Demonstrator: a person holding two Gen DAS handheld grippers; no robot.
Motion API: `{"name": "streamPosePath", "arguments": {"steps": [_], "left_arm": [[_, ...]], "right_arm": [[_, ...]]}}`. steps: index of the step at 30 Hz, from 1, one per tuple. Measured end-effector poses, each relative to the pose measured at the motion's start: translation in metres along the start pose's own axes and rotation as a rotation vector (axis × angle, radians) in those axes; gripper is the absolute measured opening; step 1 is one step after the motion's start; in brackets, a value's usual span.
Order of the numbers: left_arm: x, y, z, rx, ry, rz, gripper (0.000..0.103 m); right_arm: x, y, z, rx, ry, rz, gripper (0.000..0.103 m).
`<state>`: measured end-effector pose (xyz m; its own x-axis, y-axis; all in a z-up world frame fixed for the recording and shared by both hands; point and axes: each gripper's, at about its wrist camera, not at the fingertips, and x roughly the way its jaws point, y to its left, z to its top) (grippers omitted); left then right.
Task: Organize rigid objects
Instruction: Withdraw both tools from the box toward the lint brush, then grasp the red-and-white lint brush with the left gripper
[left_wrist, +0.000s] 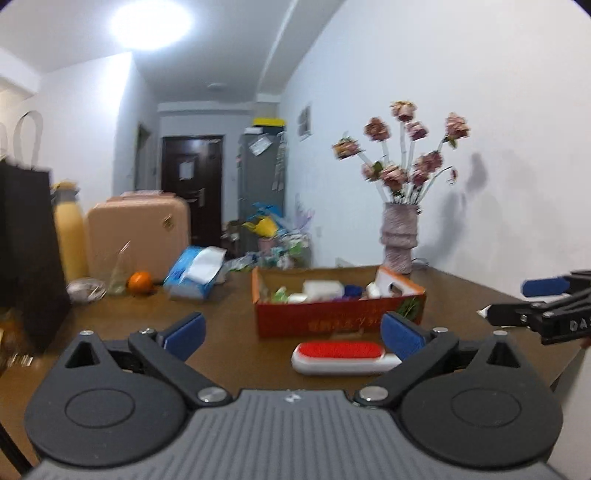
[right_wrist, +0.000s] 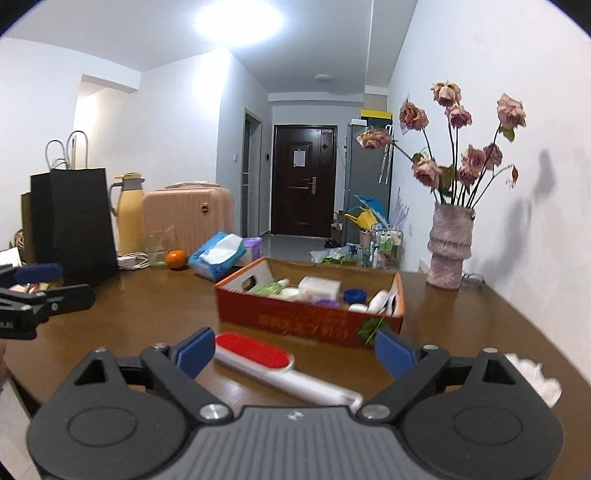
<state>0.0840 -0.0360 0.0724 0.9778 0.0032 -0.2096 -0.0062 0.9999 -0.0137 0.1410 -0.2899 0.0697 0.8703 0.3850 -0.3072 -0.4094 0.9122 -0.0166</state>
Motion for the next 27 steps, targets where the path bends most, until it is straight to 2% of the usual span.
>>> {"name": "streamPosePath", "arguments": {"steps": [2, 5, 8, 11, 15, 19, 21, 24, 26, 27], "left_arm": [[-0.004, 0.003, -0.012, -0.012, 0.029, 0.010, 0.103], [-0.001, 0.009, -0.024, -0.031, 0.083, -0.015, 0.103], [0.004, 0.012, -0.030, -0.055, 0.108, 0.002, 0.103], [0.005, 0.017, -0.032, -0.092, 0.124, -0.031, 0.103], [0.013, 0.020, -0.031, -0.097, 0.146, -0.036, 0.103], [0.041, 0.021, -0.032, -0.094, 0.202, -0.038, 0.102], [0.059, 0.020, -0.031, -0.092, 0.225, -0.042, 0.093], [0.092, 0.018, -0.027, -0.087, 0.246, -0.067, 0.088], [0.116, 0.017, -0.025, -0.092, 0.263, -0.083, 0.085], [0.130, 0.016, -0.024, -0.099, 0.279, -0.090, 0.081]], "right_arm": [[-0.006, 0.009, -0.015, 0.023, 0.001, -0.006, 0.094], [-0.015, 0.020, -0.032, 0.039, 0.011, 0.008, 0.094], [-0.021, 0.027, -0.043, 0.038, 0.017, -0.010, 0.094], [-0.023, 0.024, -0.048, 0.053, 0.018, -0.018, 0.093], [-0.008, 0.013, -0.051, 0.082, 0.038, -0.031, 0.091], [0.019, -0.010, -0.053, 0.152, 0.075, -0.040, 0.080], [0.032, -0.030, -0.054, 0.240, 0.081, -0.031, 0.074], [0.057, -0.062, -0.054, 0.381, 0.107, -0.010, 0.058], [0.074, -0.075, -0.056, 0.420, 0.126, -0.030, 0.045], [0.083, -0.081, -0.056, 0.433, 0.137, -0.043, 0.041]]}}
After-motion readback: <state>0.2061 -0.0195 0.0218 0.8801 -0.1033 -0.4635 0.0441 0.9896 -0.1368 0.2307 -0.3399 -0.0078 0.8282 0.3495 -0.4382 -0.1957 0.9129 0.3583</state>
